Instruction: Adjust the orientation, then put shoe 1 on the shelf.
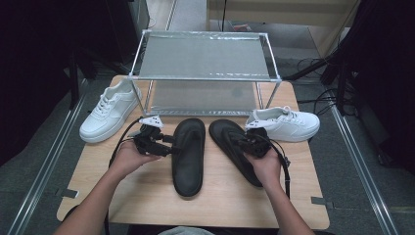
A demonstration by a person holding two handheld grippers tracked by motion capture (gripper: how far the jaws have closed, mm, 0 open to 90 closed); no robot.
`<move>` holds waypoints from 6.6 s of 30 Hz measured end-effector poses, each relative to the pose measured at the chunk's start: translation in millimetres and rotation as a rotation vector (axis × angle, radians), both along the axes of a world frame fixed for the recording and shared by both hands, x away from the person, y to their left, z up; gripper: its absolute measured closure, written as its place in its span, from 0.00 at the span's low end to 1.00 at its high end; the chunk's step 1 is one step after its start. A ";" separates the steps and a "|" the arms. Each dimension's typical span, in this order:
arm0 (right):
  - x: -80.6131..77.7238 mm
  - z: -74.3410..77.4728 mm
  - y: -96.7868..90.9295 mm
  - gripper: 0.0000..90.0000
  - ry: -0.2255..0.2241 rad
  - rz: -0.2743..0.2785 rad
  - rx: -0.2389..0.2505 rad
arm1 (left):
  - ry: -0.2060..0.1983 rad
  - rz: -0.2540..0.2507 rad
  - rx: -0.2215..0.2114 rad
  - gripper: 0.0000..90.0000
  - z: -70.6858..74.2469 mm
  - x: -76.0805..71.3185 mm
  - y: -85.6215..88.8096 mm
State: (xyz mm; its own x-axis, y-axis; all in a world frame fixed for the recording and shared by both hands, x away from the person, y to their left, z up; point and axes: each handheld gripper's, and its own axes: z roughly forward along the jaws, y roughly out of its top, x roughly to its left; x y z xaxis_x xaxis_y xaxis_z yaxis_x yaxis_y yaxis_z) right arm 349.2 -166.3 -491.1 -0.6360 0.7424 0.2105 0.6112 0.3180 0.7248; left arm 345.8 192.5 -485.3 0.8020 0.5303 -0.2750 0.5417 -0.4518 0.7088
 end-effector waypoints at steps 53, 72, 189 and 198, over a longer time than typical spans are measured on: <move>2.8 -4.6 37.9 0.96 0.018 0.111 -0.022 | 0.091 0.037 0.086 0.89 -20.0 -1.5 -5.0; 3.2 -5.1 36.3 0.95 0.024 0.111 -0.013 | 0.075 -0.071 0.107 0.87 -20.3 -21.8 -46.5; -11.8 -26.3 62.7 0.82 -0.018 -0.011 -0.006 | -0.016 0.093 -0.010 0.46 -0.5 -16.3 14.7; -11.1 -19.9 59.9 0.82 -0.020 -0.018 0.012 | -0.021 0.112 -0.022 0.46 1.3 -15.3 21.1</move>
